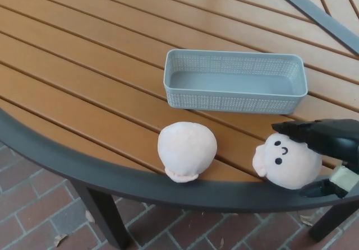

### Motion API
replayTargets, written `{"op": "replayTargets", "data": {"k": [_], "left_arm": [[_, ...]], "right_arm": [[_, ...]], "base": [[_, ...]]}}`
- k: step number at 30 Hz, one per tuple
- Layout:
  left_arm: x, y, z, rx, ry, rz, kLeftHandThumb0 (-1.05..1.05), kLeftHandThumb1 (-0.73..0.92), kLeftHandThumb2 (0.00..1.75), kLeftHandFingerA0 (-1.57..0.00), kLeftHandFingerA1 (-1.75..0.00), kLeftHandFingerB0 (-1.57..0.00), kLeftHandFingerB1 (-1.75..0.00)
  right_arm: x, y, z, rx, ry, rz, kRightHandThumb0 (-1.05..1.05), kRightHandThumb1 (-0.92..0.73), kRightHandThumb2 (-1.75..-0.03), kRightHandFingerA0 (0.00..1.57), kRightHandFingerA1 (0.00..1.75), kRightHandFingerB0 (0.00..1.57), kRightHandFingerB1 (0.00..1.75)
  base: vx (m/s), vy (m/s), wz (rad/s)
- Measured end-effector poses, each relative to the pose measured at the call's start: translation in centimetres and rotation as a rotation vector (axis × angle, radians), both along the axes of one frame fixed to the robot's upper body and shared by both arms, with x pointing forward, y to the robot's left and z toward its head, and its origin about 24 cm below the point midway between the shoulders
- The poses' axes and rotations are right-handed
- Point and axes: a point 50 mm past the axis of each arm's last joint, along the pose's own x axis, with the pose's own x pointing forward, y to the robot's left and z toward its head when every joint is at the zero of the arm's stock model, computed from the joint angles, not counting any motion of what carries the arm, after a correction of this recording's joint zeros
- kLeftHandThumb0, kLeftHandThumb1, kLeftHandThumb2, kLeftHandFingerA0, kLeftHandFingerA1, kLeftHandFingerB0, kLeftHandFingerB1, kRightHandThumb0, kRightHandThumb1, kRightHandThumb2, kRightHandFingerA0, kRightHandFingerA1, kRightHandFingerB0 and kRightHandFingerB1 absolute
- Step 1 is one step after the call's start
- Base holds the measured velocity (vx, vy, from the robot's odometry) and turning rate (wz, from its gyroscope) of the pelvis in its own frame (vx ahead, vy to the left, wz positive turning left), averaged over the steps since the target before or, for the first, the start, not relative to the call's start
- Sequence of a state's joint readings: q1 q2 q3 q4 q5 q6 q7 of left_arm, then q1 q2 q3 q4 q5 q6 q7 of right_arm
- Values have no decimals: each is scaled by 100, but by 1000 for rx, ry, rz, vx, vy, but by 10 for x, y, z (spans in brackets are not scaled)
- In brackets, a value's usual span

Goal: The robot walks towards a desk kept outside and uses its right hand to pick up two emotional support dumplings one after the other and puts it in a container kept in front of it on the desk

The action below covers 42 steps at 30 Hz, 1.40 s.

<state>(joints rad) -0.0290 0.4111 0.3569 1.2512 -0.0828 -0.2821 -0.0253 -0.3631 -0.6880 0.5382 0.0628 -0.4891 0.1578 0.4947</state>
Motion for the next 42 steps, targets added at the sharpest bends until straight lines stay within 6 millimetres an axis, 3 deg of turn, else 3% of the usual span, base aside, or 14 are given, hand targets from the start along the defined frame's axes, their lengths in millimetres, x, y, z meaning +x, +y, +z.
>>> {"op": "replayTargets", "data": {"k": [4,5,6,7,8,15,19,20,23,24,26,27,33,42], "left_arm": [[1,0,0,0,2,-5,-20,-19,80,-133,-122,-135,-120],[1,0,0,0,1,-6,-20,-19,80,-133,-122,-135,-120],[2,-1,0,0,-1,-7,-20,-19,80,-133,-122,-135,-120],[2,-1,0,0,-1,-7,-20,-19,80,-133,-122,-135,-120],[2,-1,0,0,-1,-9,-21,-18,80,-132,-122,-135,-120],[3,-1,0,0,-2,-18,-21,-19,80,-133,-122,-135,-120],[3,-1,0,-1,-5,-22,-21,-19,80,-134,-122,-136,-121],[3,-1,0,-1,-5,-21,-20,-16,82,-132,-121,-133,-120],[4,-2,0,-2,-6,-20,-20,-16,82,-132,-121,-133,-120],[4,-2,0,-2,-7,-20,-20,-16,83,-133,-122,-134,-121],[4,-2,0,-2,-8,-20,-20,-17,82,-134,-123,-135,-121],[4,-2,0,-3,-8,-20,-21,-18,81,-133,-123,-135,-121],[7,-2,1,-3,-14,-22,-21,-19,80,-133,-122,-135,-121],[7,-2,1,-3,-15,-23,-20,-18,82,-133,-122,-134,-121]], "right_arm": [[1,10,-5,4,-17,8,-54,-41,-83,0,40,0,35],[0,14,-6,11,-25,13,-54,-63,-58,3,41,2,31],[-1,20,-8,26,-38,23,-31,-56,-103,0,53,0,52],[-1,23,-9,32,-43,26,-31,-56,-103,0,53,0,52],[-2,27,-11,38,-52,34,-32,-64,-59,9,47,10,33],[-6,34,-21,35,-105,40,-19,-78,-63,17,51,29,36],[-6,33,-26,40,-160,35,-17,-80,-66,52,62,55,40],[-5,33,-26,52,-190,33,-16,-78,-67,83,84,71,49],[-4,33,-27,75,-235,29,-19,-80,-65,90,93,75,52],[-4,34,-26,82,-250,28,-23,-69,-64,87,164,89,67],[-3,35,-28,103,-295,26,-26,-72,-63,88,170,90,76],[-3,35,-28,107,-308,27,-23,-74,-64,85,150,85,95],[-5,37,-30,124,-410,46,-20,-71,-76,79,155,78,112],[-13,38,-29,168,-533,73,-18,-67,-88,88,150,80,109]], "base": [[0,0,0],[0,0,0],[0,0,0],[0,0,0],[0,0,0],[0,0,0],[0,0,0],[0,0,0],[0,0,0],[0,0,0],[0,0,0],[0,0,0],[0,0,0],[0,0,0]]}}
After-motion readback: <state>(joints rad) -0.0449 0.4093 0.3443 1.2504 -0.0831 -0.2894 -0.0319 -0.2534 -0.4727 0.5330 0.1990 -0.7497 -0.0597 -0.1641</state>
